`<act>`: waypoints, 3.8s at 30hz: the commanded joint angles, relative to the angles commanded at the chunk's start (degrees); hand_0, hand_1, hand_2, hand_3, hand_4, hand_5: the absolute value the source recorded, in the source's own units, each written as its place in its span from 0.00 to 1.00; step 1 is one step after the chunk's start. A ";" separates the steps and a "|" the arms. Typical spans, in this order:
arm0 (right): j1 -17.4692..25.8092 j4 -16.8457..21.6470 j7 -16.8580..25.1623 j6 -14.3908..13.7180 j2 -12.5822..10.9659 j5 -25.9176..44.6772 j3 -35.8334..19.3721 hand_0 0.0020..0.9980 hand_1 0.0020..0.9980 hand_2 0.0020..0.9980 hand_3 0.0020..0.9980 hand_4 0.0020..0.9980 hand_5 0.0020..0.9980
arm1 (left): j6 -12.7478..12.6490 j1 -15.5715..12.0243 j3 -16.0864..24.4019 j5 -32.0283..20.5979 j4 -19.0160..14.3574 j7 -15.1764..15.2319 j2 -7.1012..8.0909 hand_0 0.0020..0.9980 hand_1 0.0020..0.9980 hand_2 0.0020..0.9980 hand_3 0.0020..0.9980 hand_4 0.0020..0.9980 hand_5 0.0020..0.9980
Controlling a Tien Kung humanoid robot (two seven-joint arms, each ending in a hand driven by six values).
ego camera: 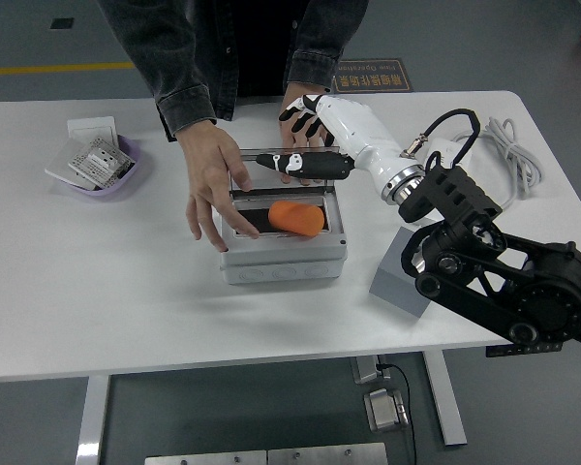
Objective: Pick up the cylinder from the cube,place it in the box,flap close box
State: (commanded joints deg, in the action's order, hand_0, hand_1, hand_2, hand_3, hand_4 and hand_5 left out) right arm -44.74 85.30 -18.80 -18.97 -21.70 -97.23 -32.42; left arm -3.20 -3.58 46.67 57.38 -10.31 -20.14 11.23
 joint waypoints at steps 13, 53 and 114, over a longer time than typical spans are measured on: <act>-5.70 -13.22 2.01 -0.34 4.69 4.87 2.84 0.73 0.66 0.64 0.66 1.00 0.81 | 0.13 0.16 0.26 0.40 0.00 -0.19 0.01 0.59 0.62 0.56 0.58 0.48 0.31; -3.59 -15.64 4.30 -4.32 5.31 4.88 10.93 0.75 0.70 0.69 0.64 1.00 0.85 | 0.23 0.08 0.24 1.11 0.00 -0.33 -0.12 0.59 0.62 0.56 0.58 0.48 0.30; 4.72 -1.46 4.68 -8.66 -3.09 2.13 12.72 0.60 0.66 0.67 0.61 0.96 0.86 | -0.55 0.13 -7.89 -4.46 0.00 1.59 -0.31 0.59 0.62 0.56 0.57 0.48 0.29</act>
State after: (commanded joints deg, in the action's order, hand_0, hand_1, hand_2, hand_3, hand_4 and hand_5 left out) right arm -40.02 83.84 -14.13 -27.64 -24.79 -95.11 -19.70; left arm -3.75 -3.46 38.79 52.91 -10.31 -18.54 10.92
